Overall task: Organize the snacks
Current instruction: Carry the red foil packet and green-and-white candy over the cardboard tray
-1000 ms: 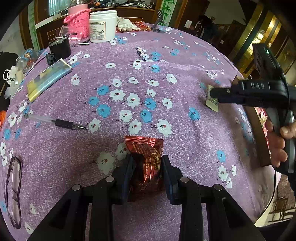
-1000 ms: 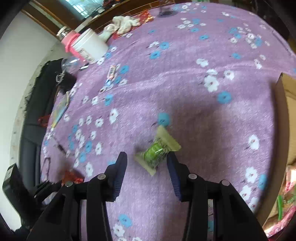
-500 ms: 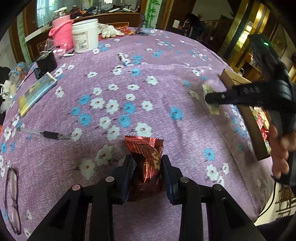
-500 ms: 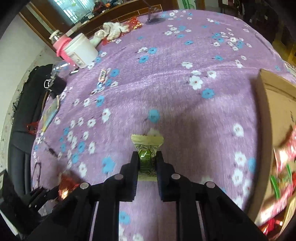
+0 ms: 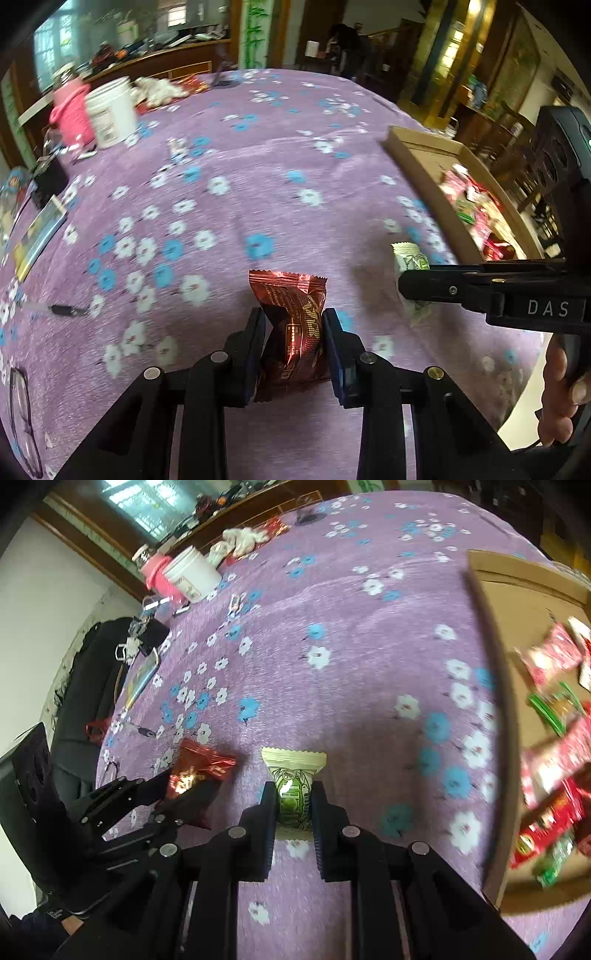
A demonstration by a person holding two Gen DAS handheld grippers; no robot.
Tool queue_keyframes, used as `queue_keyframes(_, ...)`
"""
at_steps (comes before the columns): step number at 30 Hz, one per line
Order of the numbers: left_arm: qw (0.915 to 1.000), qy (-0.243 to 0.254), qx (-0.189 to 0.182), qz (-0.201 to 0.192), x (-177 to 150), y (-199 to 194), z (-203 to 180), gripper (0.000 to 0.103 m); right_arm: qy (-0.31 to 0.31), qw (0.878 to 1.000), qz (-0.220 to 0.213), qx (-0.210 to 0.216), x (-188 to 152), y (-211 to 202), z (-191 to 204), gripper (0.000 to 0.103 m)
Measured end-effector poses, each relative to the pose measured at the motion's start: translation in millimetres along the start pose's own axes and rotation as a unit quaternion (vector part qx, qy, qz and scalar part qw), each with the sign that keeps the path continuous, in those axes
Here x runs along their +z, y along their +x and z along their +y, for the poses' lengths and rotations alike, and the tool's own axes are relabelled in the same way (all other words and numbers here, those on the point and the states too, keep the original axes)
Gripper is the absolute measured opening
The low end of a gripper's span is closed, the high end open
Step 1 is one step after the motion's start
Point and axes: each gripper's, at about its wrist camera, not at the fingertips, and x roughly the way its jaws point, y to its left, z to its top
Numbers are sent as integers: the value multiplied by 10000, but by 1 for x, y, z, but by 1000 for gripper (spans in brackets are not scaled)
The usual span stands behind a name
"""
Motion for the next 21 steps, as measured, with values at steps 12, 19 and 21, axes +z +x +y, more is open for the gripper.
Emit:
queue_keyframes(12, 9978, 632, -126, -145, 11, -8, -68, 32, 367, 9983, -444, -71, -22, -56, -42, 17)
queue_keyframes(19, 9949, 972, -185, -215, 17, -11, -102, 32, 561, 9960, -692, -81, -32, -83, -65, 17)
queue_keyframes(21, 9941, 1039, -188, -227, 19, -12, -109, 32, 609, 9953, -749, -81, -34, -88, -71, 17)
